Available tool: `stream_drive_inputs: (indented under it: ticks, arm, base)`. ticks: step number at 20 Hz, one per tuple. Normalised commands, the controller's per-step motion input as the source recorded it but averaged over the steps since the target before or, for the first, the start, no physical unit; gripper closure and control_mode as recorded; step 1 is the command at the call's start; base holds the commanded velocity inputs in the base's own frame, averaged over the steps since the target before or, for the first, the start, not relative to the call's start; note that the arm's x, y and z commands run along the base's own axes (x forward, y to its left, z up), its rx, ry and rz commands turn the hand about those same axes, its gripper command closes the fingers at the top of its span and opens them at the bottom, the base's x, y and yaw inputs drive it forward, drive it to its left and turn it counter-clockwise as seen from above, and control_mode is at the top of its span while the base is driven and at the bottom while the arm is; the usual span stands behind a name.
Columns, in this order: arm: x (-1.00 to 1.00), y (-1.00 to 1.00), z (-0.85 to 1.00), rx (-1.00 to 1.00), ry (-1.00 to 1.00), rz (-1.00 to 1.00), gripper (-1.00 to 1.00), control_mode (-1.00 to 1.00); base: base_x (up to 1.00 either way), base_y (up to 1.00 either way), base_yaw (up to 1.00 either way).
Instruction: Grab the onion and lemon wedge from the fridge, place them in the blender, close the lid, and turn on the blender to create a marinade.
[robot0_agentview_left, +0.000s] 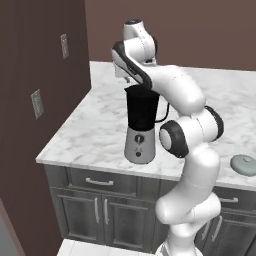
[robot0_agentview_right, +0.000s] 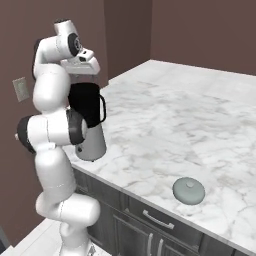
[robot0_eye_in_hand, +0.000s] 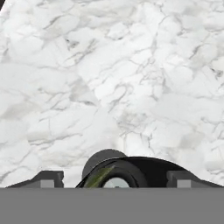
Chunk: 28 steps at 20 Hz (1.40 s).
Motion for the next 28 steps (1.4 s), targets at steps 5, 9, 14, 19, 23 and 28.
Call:
stream_drive_inputs:
  ticks: [5,9,14,19,23,28]
  arm:
    - [-0.04,-0.01,0.0,0.02,-0.22,-0.05,-1.0,-1.0]
    - [-0.95,-0.1,-0.01,0.0,-0.33,0.0,-1.0,-1.0]
    - [-1.0,-0.25,-0.14,0.0,-0.34,0.0,-1.0,-1.0]
    - [-1.0,-0.55,-0.28,0.02,-0.22,0.0,-1.0,-1.0]
    - [-1.0,-0.64,-0.55,0.0,-0.18,0.0,-1.0,-1.0]
    - [-1.0,-0.61,-0.37,0.02,-0.21,0.01,-1.0,-1.0]
  base:
    - [0.0,0.0,0.0]
    - [0.0,0.0,0.0]
    - [0.0,0.0,0.0]
    - [0.0,0.0,0.0]
    - [0.0,0.0,0.0]
    - [0.0,0.0,0.0]
